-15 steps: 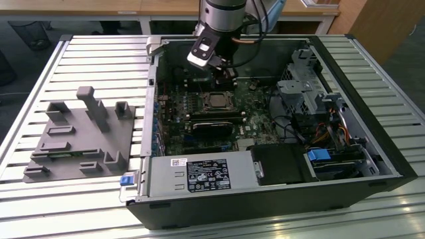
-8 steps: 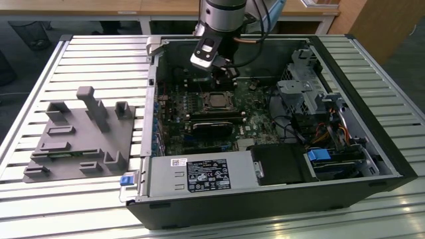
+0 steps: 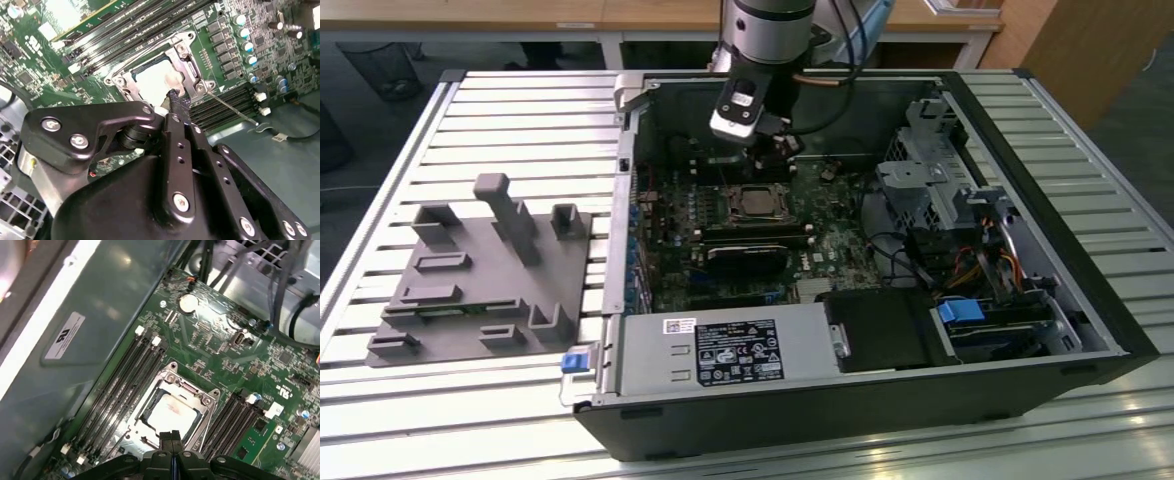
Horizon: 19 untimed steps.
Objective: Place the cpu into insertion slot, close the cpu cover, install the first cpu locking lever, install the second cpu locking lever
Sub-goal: 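Install the first cpu locking lever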
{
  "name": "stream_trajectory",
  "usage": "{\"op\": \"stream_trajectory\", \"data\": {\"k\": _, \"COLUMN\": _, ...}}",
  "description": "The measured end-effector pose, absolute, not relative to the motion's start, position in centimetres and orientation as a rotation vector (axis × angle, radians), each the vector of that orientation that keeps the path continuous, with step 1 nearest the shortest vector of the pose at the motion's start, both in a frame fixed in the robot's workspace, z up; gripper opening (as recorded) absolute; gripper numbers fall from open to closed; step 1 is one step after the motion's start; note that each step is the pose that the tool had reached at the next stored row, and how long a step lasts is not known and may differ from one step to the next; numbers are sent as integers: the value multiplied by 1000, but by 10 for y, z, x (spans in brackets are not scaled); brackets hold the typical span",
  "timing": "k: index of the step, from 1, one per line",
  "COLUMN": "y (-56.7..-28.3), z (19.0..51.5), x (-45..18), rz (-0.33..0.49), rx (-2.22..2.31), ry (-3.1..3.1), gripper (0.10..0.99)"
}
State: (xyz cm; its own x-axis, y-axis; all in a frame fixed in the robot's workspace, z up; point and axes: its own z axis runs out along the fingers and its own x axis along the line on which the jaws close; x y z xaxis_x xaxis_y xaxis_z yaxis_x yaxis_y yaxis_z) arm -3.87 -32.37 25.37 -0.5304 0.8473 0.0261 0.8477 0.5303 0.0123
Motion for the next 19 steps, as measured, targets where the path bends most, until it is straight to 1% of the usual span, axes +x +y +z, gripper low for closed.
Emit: {"op": "stream_trajectory", "data": {"k": 19, "y": -324, "z": 254, "x": -39, "rz": -34, "rx": -1130, "ry": -2909, "gripper": 106}}
